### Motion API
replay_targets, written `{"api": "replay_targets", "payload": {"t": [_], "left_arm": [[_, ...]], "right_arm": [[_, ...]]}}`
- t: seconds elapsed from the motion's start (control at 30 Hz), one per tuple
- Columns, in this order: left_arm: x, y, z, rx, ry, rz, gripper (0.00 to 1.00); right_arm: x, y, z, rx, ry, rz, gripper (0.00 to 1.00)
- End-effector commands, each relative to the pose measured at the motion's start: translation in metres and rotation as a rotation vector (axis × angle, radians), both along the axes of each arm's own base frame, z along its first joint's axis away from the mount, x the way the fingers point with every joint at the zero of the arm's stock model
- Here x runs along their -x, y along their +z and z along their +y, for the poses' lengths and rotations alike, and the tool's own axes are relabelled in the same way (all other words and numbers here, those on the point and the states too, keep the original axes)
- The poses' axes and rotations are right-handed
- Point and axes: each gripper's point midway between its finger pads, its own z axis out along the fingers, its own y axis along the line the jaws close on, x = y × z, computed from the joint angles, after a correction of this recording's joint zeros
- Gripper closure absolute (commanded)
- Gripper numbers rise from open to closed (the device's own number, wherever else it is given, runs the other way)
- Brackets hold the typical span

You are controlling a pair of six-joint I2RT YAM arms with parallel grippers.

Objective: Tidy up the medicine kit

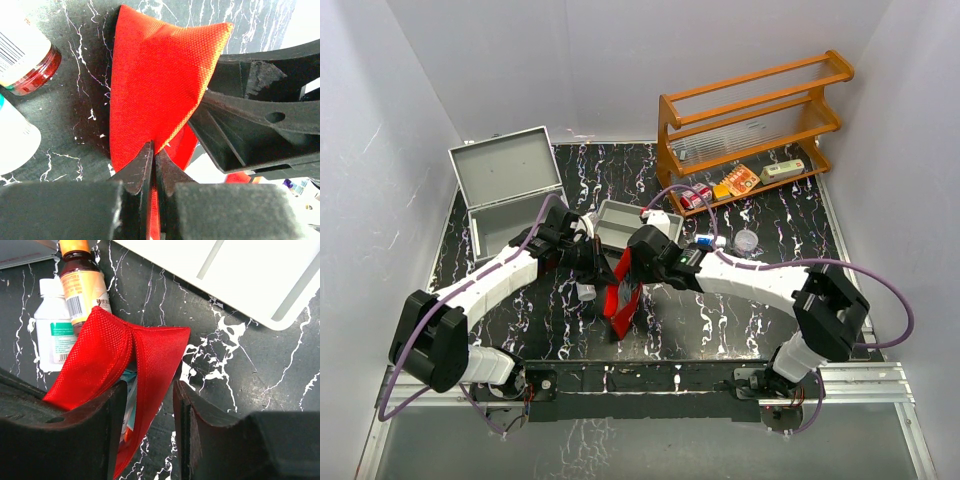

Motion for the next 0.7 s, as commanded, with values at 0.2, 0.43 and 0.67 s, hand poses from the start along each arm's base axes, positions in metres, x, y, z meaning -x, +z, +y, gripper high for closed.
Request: {"api": "replay_targets", "payload": {"t": [0.2,0.43,0.67], "left_arm": [[-0.002,0.019,-0.006,0.045,-0.026,-0.022,0.94],[0.004,0.024,-0.006,0.066,-0.034,-0.021,0.76],[0.007,0.040,-0.012,0.139,-0.053,-0.060,0.51]], "right_arm": [[-0.030,0.027,0.000,-0.026,-0.139,-0.120,0.67],[-0.033,0.016,-0.013,-0.021,-0.242,-0.117,0.85],[-0.019,0.022,-0.047,-0.013,-0.405,-0.076,0.93]]}}
